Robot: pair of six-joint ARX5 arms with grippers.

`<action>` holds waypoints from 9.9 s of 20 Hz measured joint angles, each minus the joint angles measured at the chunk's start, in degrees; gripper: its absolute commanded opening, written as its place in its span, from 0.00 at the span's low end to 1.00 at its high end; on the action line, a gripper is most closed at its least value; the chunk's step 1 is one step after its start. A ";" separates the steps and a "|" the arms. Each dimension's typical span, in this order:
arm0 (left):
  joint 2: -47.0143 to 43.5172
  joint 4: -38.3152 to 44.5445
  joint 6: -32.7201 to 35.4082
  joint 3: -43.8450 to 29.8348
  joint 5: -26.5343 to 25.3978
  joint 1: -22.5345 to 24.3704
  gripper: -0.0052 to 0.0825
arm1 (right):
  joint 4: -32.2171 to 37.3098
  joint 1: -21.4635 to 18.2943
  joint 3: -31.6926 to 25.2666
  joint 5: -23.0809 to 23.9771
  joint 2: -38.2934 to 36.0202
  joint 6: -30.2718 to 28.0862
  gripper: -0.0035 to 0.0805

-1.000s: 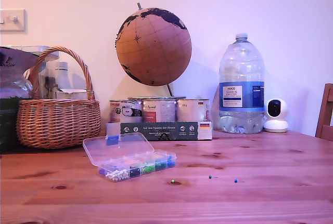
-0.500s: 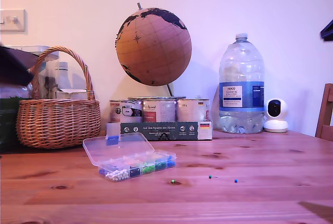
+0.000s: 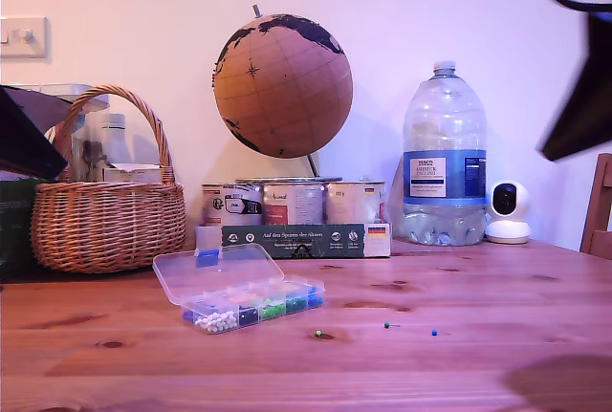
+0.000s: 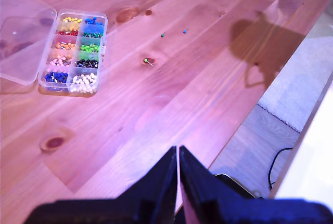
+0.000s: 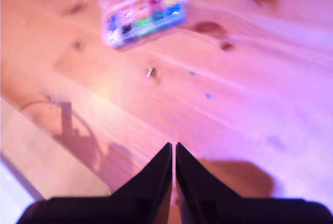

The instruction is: Sort the loose pins on the table into their correct compartments

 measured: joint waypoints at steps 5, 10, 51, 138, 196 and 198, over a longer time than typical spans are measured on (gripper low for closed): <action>0.00 0.42 0.02 0.00 -0.85 0.00 0.03 | -10.56 2.38 9.46 1.09 14.67 -29.05 0.03; 0.00 1.14 0.02 0.00 -1.01 0.00 0.03 | -18.21 4.17 15.69 6.32 23.91 -36.30 0.03; 0.00 -0.66 -0.79 -0.02 -0.96 0.00 0.03 | -14.58 14.40 34.53 22.56 53.96 -66.51 0.15; 0.00 -1.44 -0.83 -0.02 -1.01 0.00 0.03 | 1.42 14.84 48.52 10.75 61.79 -10.86 0.03; 0.00 -0.72 -0.83 0.00 -1.03 0.00 0.03 | -30.16 3.80 60.78 11.96 63.32 -19.52 0.03; 0.00 -0.61 -0.83 0.00 -1.03 0.00 0.03 | -30.21 3.89 60.78 11.91 63.32 -21.84 0.03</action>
